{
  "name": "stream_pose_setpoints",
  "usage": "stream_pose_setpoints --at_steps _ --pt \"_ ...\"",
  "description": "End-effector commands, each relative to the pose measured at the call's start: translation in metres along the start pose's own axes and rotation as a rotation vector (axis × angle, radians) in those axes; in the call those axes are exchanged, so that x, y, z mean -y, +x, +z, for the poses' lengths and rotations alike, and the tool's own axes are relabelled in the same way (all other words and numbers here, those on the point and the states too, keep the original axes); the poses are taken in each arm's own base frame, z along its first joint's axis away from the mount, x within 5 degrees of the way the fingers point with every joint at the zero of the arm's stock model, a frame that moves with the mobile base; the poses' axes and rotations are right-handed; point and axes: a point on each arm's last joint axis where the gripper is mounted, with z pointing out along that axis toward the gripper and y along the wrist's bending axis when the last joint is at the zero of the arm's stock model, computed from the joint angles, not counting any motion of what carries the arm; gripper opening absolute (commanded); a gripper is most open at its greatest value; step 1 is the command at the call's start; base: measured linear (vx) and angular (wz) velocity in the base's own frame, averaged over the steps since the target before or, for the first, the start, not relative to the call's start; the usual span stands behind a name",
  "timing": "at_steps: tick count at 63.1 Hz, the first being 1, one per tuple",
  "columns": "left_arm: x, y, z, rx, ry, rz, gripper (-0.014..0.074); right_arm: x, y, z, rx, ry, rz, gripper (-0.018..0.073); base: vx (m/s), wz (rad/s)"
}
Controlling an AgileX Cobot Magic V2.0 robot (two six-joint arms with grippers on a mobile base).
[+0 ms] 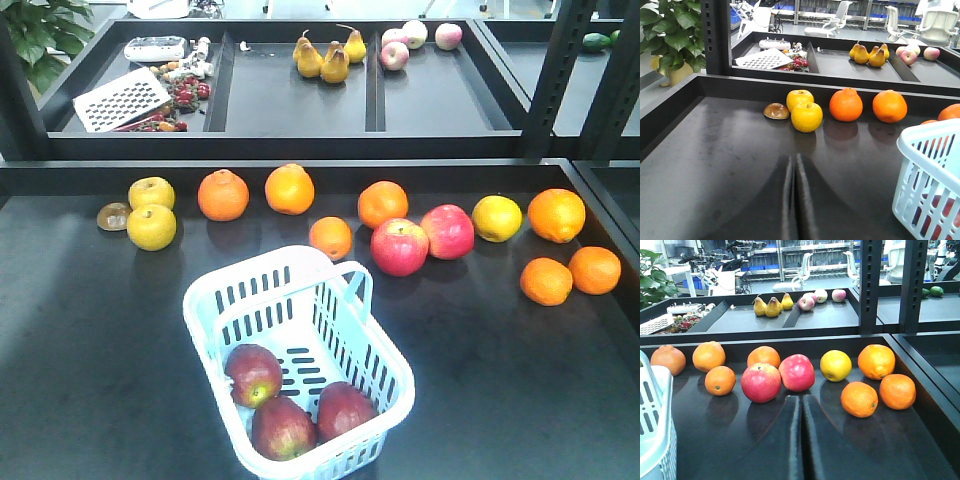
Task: Pick three apples into basket with both arms
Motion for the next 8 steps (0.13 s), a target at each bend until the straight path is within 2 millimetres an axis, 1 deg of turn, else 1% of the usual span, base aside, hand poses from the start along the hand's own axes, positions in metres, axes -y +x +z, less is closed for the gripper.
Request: stream_pose_setpoints --at_steps 1,8 --pt "0.0017 -0.0038 -0.0006 0.073 0.023 -0.005 -0.0006 -0.0009 -0.0032 -0.0004 0.075 -0.009 -0.003 -0.0001 0.0 0.0" --pt "0.0017 -0.0038 -0.0006 0.073 0.023 -0.005 -0.0006 -0.0009 -0.0032 -0.0004 0.075 -0.009 -0.003 -0.0001 0.0 0.0"
